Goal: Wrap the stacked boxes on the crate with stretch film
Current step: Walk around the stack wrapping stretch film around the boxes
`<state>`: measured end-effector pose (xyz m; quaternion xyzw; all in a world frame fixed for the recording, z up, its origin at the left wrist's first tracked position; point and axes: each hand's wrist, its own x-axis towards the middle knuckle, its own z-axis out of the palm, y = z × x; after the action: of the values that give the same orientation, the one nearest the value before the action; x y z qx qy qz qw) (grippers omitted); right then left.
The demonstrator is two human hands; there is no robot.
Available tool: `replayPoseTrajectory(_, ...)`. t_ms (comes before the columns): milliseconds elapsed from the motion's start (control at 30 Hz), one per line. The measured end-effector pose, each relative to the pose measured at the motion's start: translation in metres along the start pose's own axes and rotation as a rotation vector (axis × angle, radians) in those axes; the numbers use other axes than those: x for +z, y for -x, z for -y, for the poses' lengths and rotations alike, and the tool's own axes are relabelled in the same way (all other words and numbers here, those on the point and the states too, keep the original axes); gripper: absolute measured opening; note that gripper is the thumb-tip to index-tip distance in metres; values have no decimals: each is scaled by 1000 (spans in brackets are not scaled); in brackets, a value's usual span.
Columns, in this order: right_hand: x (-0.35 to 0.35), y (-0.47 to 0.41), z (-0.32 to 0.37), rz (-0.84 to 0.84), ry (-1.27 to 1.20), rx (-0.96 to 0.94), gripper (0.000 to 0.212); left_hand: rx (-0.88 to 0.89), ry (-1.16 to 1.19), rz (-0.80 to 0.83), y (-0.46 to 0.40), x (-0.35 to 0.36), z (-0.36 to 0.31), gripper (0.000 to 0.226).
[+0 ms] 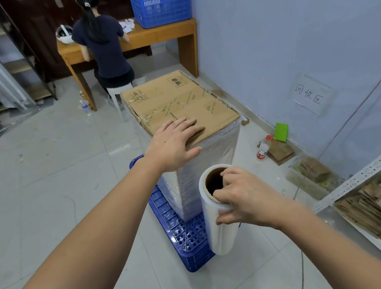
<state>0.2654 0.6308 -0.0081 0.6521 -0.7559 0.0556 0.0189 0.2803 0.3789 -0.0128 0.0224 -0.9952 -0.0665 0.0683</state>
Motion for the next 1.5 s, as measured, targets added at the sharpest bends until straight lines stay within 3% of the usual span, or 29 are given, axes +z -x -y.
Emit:
replayPoseTrajectory(200, -5, 7, 4, -65, 32, 109, 58, 2, 7, -13, 0, 1, 0, 64)
replayPoseTrajectory(333, 3, 17, 14, -115, 73, 177, 49, -7, 8, -20, 1, 0, -1, 63)
replayPoseTrajectory(567, 2, 26, 23, -8, 131, 208, 31, -19, 17, -17, 2, -1, -2, 63)
replayPoseTrajectory(800, 4, 12, 37, -128, 136, 308, 57, -11, 16, -20, 3, -1, -1, 63)
replayPoseTrajectory(900, 3, 7, 43, -63, 130, 368, 59, -6, 30, -35, 2, 1, 2, 63)
replayPoseTrajectory(1067, -2, -3, 66, 102, 161, 664, 35, 10, 75, -77, -1, 4, 5, 61)
replayPoseTrajectory(1133, 1, -13, 78, 89, 170, 771, 37, 32, 80, -76, 0, 5, 5, 60)
replayPoseTrajectory(1233, 14, -34, 88, -16, 235, 920, 56, 71, 77, -56, 0, 5, 8, 62)
replayPoseTrajectory(1300, 22, -43, 88, -130, 316, 951, 62, 108, 114, -25, -2, 0, 12, 64)
replayPoseTrajectory(1400, 26, -50, 82, -167, 333, 951, 60, 191, 140, 71, -3, -9, 20, 72)
replayPoseTrajectory(1500, 25, -53, 75, -170, 329, 941, 57, 402, -31, 152, -4, -16, 39, 94)
